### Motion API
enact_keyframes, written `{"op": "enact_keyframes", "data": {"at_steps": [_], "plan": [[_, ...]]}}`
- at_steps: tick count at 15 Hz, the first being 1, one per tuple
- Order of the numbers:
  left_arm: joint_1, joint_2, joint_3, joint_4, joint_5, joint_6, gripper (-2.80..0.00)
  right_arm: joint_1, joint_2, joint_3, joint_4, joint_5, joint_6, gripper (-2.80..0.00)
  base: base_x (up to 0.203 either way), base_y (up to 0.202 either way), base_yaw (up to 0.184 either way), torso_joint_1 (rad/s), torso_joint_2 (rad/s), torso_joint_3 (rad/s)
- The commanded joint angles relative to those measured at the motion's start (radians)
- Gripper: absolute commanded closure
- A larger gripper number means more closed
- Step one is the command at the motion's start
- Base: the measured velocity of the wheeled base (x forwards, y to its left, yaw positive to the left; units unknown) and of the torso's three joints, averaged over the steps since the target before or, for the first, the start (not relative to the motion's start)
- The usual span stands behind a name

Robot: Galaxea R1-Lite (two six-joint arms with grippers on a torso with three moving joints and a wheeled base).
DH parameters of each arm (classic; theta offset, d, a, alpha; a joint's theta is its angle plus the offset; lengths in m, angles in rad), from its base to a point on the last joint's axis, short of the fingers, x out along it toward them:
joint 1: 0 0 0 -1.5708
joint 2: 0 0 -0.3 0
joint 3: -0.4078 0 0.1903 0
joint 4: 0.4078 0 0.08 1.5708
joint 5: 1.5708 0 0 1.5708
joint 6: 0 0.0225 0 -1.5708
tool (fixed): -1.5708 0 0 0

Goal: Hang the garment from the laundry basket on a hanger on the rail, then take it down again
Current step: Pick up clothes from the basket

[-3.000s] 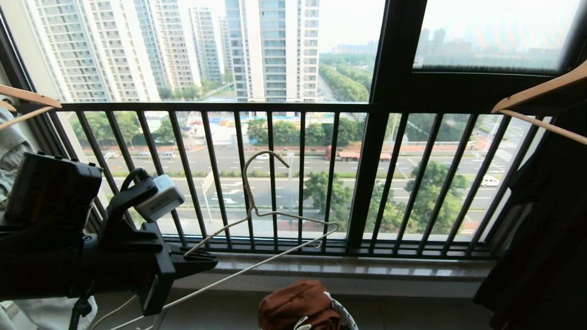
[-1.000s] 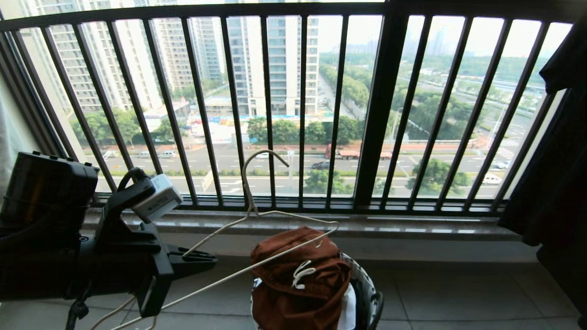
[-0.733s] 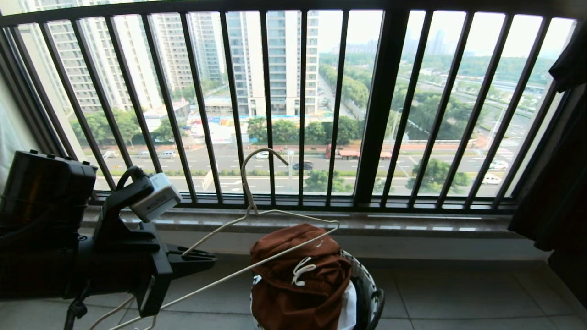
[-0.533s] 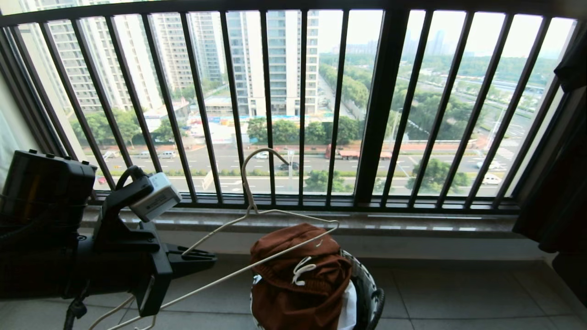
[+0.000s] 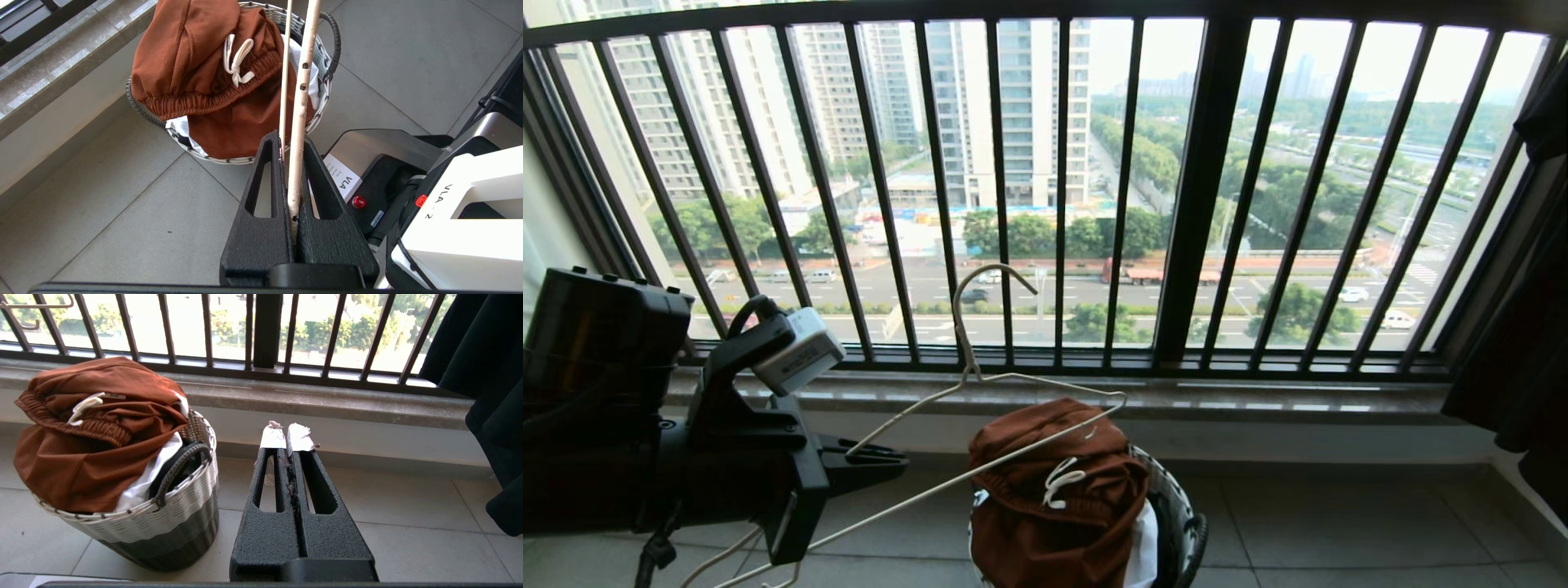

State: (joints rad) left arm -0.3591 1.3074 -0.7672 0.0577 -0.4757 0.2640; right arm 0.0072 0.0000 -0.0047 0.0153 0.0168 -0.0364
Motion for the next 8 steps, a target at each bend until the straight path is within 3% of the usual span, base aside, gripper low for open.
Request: {"op": "enact_keyframes", "data": {"at_steps": [1, 5, 8], "plan": [[0.000, -0.002, 0.000, 0.001, -0.003, 0.001, 0.00, 0.000, 0.000, 0.000, 0.000, 0.000, 0.000, 0.00, 0.000, 0.000, 0.000, 0.000, 0.00, 0.000], [0.000, -0.002, -0.003, -0.001, -0.001, 0.001, 0.00, 0.000, 0.001, 0.000, 0.000, 0.001, 0.000, 0.00, 0.000, 0.000, 0.000, 0.000, 0.00, 0.000], [0.000, -0.004, -0.003, -0.001, -0.001, 0.001, 0.00, 0.000, 0.001, 0.000, 0.000, 0.001, 0.000, 0.00, 0.000, 0.000, 0.000, 0.002, 0.00, -0.115]]}}
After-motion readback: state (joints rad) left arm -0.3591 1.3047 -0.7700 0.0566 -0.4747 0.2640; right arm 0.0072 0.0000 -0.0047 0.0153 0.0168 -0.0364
